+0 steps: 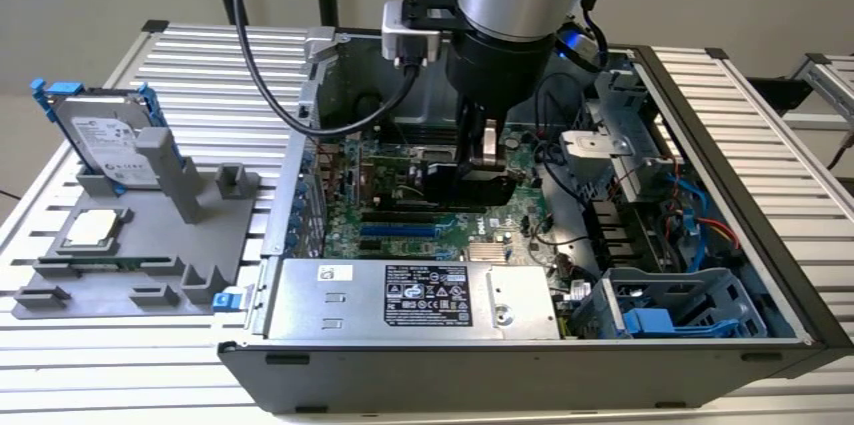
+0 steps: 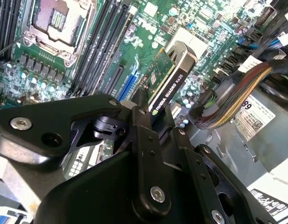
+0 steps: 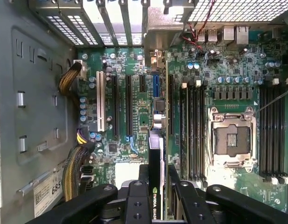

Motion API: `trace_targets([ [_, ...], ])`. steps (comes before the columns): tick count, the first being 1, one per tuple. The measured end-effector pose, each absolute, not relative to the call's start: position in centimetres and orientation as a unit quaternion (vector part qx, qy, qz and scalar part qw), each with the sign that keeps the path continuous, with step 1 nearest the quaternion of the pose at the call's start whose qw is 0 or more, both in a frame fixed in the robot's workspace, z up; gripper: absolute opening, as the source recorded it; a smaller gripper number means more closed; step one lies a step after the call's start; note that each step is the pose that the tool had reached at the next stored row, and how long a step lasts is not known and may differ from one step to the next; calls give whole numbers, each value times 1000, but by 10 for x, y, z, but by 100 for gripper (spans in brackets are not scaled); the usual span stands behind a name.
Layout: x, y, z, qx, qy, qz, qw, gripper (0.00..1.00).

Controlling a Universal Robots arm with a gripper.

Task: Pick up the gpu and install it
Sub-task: 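Insert the gpu into the slot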

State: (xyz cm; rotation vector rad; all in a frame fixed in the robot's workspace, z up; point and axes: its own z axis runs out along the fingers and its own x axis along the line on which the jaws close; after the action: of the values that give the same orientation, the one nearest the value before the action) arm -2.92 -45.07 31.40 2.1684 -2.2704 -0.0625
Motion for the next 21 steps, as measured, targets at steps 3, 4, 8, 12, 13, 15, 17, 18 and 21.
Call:
trace_targets([
  [3,-29,-451,313,691,-723,-20,1,0],
  [4,-29,-451,313,691,-723,-20,1,0],
  [8,-29,-451,312,691,-723,-20,1,0],
  [12,-29,-451,311,691,-723,-20,1,0],
  [13,-29,-451,311,691,-723,-20,1,0],
  [15,-29,-451,309,691,-723,-20,1,0],
  [17,-29,-451,308,691,-723,-20,1,0],
  [18,-29,-451,307,691,-723,-20,1,0],
  [21,-29,-451,305,691,-723,-20,1,0],
])
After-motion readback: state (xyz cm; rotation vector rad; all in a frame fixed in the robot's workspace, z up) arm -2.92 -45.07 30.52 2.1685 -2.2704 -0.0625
